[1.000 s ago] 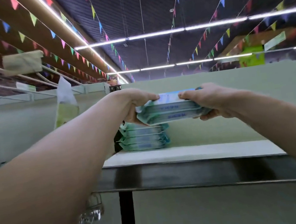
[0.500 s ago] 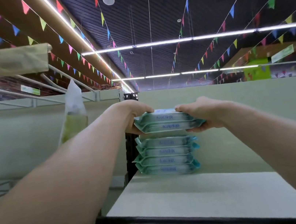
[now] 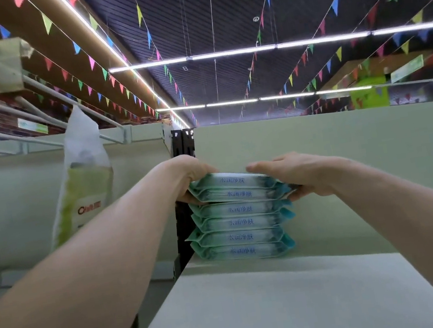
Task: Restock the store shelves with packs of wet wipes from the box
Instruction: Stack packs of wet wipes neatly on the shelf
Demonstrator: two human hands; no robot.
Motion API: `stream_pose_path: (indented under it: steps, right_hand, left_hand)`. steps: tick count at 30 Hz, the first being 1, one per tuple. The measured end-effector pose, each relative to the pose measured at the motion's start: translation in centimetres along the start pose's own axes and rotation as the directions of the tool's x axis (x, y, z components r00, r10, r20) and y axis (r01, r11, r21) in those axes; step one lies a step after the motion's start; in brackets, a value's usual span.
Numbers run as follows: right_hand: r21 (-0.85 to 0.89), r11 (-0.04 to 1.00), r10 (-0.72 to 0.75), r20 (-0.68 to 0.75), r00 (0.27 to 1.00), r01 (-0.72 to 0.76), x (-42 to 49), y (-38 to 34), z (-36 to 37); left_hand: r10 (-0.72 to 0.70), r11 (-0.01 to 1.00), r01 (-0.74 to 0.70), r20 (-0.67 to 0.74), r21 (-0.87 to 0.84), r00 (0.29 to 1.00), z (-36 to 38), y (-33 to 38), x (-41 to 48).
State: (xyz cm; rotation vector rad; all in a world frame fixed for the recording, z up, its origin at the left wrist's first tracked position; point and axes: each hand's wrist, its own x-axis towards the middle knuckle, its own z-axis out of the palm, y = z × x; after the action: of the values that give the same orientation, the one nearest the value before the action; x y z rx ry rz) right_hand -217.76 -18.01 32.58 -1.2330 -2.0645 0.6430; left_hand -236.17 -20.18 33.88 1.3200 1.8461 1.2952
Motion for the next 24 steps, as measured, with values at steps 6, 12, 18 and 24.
stream_pose_path:
  steps: [6,12,18,24]
  right_hand:
    - [-0.082,0.994,-0.071,0.066,0.995,0.076,-0.3,0.3,-0.2]
    - [-0.092,0.991,-0.097,0.028,0.995,0.099,-0.2,0.5,-0.1]
    - [-0.145,0.984,-0.096,0.052,0.994,0.103,-0.2,0.5,-0.4]
    - [-0.176,0.971,-0.166,-0.008,0.986,0.162,-0.1,0.8,-0.7]
  left_hand:
    - [-0.035,0.988,0.031,0.025,0.153,0.999,-0.6,0.3,-0.5]
    - [0.024,0.974,-0.067,0.194,0.216,0.981,-1.5,1.1,-2.1]
    - [0.119,0.898,-0.215,0.259,0.383,0.959,-1.3,0.2,-2.4]
    - [0.183,0.853,-0.298,0.29,0.429,0.939,-1.3,0.1,-2.0]
